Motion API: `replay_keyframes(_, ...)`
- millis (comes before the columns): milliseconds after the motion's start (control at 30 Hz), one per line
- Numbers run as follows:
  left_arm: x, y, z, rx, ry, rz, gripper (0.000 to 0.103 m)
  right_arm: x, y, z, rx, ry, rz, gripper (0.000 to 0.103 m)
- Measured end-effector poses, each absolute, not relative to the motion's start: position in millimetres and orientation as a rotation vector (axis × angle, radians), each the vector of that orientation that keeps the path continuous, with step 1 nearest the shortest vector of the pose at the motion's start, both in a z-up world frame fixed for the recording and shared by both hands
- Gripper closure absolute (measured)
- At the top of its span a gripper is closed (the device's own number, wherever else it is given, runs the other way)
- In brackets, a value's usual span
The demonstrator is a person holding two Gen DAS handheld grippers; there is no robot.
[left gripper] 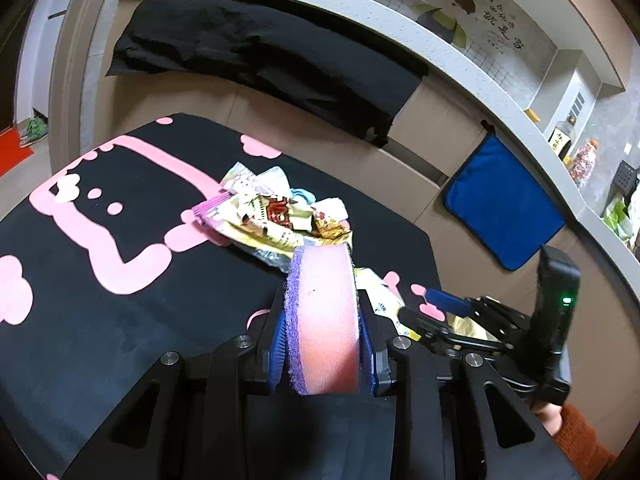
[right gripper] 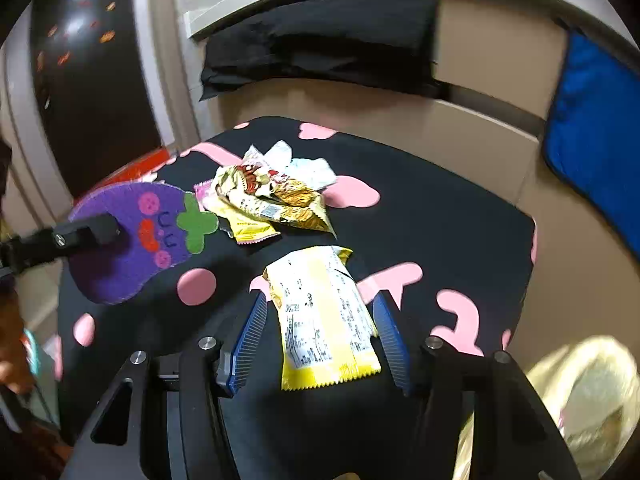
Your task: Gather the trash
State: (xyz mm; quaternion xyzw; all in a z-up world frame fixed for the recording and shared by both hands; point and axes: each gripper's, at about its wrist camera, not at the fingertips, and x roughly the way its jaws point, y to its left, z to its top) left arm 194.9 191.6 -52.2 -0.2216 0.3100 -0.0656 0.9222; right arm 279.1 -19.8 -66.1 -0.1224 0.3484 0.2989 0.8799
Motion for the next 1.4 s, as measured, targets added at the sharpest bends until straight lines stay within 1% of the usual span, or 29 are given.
replay_keyframes(133, 195, 194, -56, -0.470, 0.633, -0.133, 0.071, 291, -4, -77, -0.322, 0.711, 0.636, 0.050)
replay_keyframes(267, 198, 196, -61, -0.486, 0.633, -0.139, 0.071, 311, 7, -92, -0.344, 0.746, 0.619, 0.051)
replay_keyframes(300, 199, 197, -63, -0.488, 0.635, -0.141, 0.071, 316, 7, -96, -0.340, 0.762, 0.616, 0.052)
replay_keyframes(433, 204, 198, -66, -0.504, 0.638, -0.138, 0.071, 324, -3, -102, -0.244, 0.833, 0.646, 0.075)
replay_keyframes(500, 205, 197, -64, -0.506, 0.636, -0.137, 0.071, 318, -8, -94, -0.247, 0.814, 0.625, 0.079)
replay_keyframes(567, 204, 195, -59, -0.499, 0.624, -0.136, 0.071, 308, -14, -80, -0.246, 0.782, 0.622, 0.080)
replay_keyframes(600, 204, 193, -55, -0.492, 0.613, -0.136, 0.071, 303, -18, -74, -0.243, 0.768, 0.623, 0.085)
replay_keyframes(800, 200, 171, -23, -0.439, 0.544, -0.154, 0.071, 280, -46, -31, -0.209, 0.672, 0.598, 0.086)
replay_keyframes(967, 197, 145, 5, -0.380, 0.486, -0.182, 0.071, 267, -69, -9, -0.192, 0.610, 0.563, 0.086)
replay_keyframes(1200, 199, 88, 46, -0.285, 0.389, -0.259, 0.071, 245, -124, 34, -0.138, 0.504, 0.490, 0.086)
replay_keyframes(1400, 204, 29, 63, -0.231, 0.355, -0.346, 0.071, 229, -183, 61, -0.100, 0.433, 0.391, 0.086)
